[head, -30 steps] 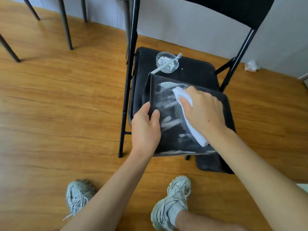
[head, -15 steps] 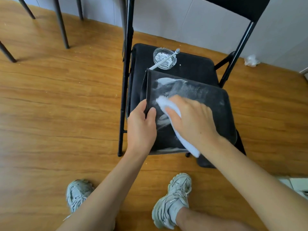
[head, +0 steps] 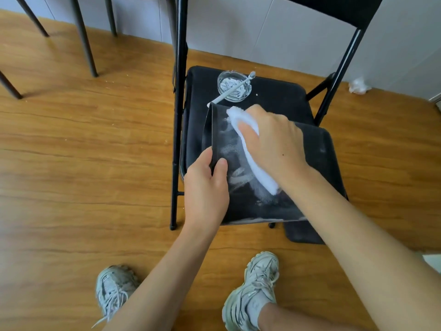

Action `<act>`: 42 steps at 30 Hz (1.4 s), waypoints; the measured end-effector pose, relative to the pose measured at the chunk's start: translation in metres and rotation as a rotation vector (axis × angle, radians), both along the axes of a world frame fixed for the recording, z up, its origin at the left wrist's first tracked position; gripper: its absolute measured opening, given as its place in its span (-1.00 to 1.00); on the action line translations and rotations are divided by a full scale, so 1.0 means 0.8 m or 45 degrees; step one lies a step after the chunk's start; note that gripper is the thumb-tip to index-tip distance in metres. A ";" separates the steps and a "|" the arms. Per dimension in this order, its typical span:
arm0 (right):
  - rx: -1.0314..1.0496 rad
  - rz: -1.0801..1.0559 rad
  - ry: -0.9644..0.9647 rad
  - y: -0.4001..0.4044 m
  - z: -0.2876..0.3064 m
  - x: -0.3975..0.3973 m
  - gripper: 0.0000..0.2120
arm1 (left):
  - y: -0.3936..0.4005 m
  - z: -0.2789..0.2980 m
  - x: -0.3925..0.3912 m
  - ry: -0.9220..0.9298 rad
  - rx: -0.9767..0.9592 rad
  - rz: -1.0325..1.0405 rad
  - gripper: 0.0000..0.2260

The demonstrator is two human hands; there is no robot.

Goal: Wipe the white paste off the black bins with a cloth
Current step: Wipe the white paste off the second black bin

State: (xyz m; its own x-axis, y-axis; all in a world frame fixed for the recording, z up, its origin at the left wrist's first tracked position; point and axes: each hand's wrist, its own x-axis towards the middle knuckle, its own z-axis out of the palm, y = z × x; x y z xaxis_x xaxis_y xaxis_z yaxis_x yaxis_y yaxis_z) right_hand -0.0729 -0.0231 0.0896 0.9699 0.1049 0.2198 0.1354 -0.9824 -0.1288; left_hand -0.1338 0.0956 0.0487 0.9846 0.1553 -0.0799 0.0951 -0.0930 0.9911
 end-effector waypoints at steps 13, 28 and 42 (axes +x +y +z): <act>-0.045 0.120 -0.017 0.045 0.010 0.018 -0.81 | -0.011 -0.006 0.003 0.003 -0.064 0.056 -0.73; -0.190 -0.024 0.058 0.024 0.022 0.038 -0.93 | -0.013 -0.007 0.001 -0.026 -0.008 0.106 -0.77; -0.070 -0.203 0.132 -0.006 0.019 0.045 -0.92 | -0.015 -0.002 0.006 -0.036 0.011 0.097 -0.64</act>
State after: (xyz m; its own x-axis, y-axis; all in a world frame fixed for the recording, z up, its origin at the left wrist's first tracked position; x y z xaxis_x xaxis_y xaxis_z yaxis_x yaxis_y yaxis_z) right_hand -0.0369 -0.0281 0.1044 0.9923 -0.0431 0.1163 -0.0340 -0.9963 -0.0795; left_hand -0.1290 0.0840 0.0470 0.9718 0.2302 -0.0504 0.0741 -0.0955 0.9927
